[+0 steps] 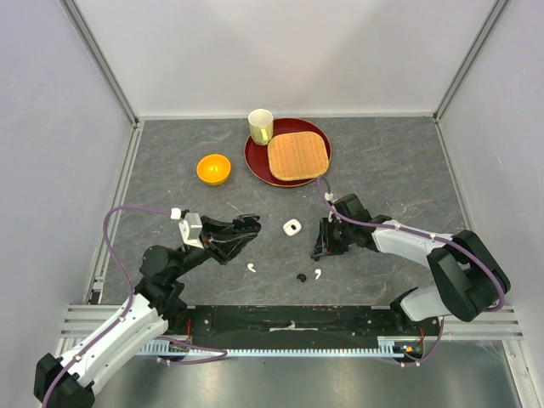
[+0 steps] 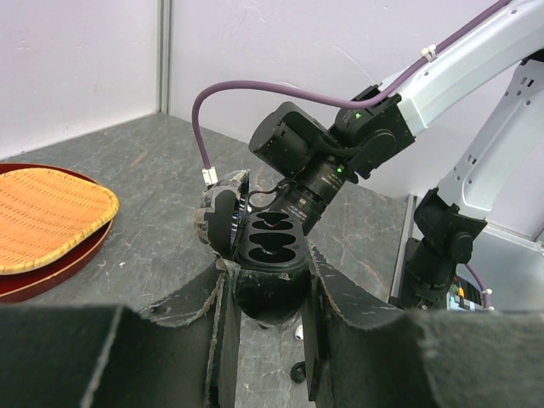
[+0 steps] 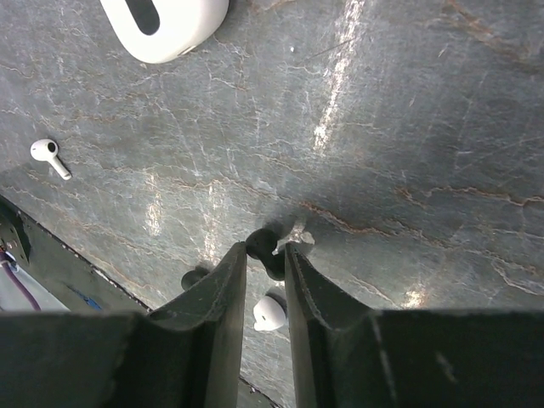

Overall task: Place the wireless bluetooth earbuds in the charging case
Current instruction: Pick up the earbud from the center of the board, then place the earbud in the charging case.

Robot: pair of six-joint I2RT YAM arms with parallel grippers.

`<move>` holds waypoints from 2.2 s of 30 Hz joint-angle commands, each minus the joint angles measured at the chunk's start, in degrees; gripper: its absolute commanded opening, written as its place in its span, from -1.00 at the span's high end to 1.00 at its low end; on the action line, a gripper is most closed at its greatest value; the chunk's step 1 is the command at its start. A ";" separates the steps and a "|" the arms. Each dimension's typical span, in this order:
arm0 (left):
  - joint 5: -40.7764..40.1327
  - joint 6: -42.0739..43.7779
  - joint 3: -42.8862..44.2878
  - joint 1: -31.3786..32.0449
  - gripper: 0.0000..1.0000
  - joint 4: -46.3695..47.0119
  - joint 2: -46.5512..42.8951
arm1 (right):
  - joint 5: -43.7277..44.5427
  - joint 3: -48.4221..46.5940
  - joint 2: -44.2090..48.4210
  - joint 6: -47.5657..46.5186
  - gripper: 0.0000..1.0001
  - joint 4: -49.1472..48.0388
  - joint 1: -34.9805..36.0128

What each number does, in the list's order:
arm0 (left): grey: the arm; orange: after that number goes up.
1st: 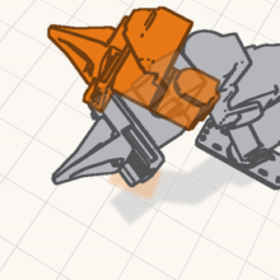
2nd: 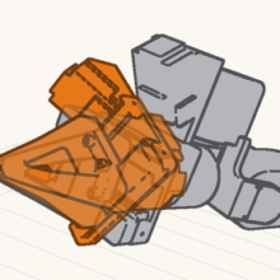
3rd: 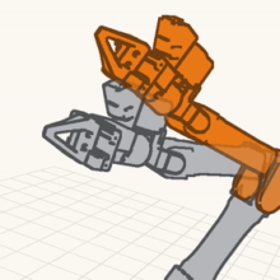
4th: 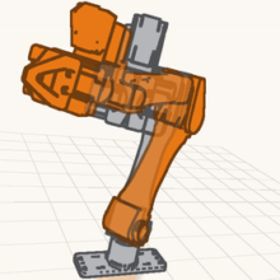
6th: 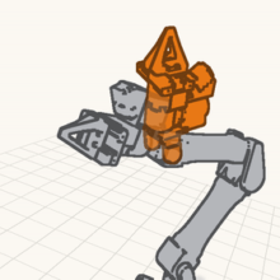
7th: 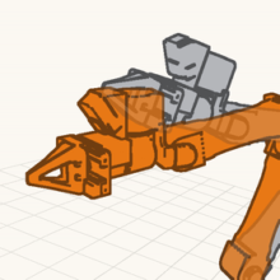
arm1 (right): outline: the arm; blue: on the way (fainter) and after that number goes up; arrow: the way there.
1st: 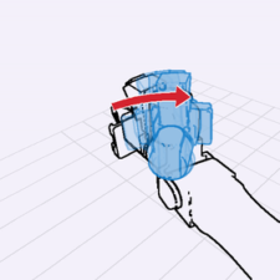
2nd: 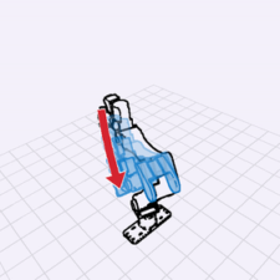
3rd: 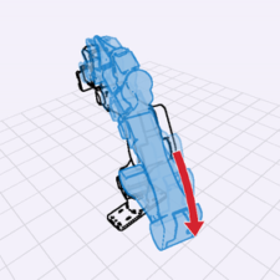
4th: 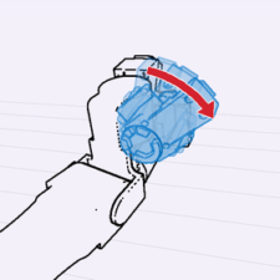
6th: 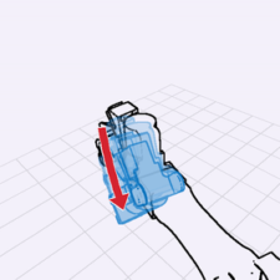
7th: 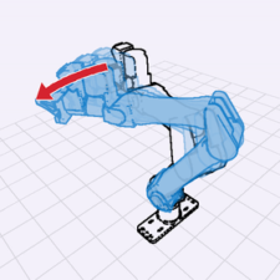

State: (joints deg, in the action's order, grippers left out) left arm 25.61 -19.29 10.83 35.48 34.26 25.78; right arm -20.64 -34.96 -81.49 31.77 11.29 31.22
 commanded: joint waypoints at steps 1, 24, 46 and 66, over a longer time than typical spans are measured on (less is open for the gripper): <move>-0.64 -1.63 -0.46 0.11 0.95 0.98 -0.03 | 0.87 -0.02 -0.16 -1.01 0.45 -0.48 -0.37; -0.38 -1.72 -0.20 0.11 0.95 0.90 -0.03 | -2.11 -2.65 4.58 -1.53 1.00 0.14 -0.29; 8.31 -2.15 1.12 0.11 0.95 5.90 3.84 | -22.95 -26.47 25.16 -11.55 1.00 5.05 3.57; 23.35 -9.71 5.69 0.20 0.95 14.08 11.39 | -16.53 -37.29 18.74 -23.77 1.00 15.17 18.35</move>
State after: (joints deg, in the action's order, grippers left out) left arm 45.56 -25.98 13.80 35.48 44.51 36.10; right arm -38.11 -68.99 -62.26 10.87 26.17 48.56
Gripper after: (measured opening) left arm 0.355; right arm 0.011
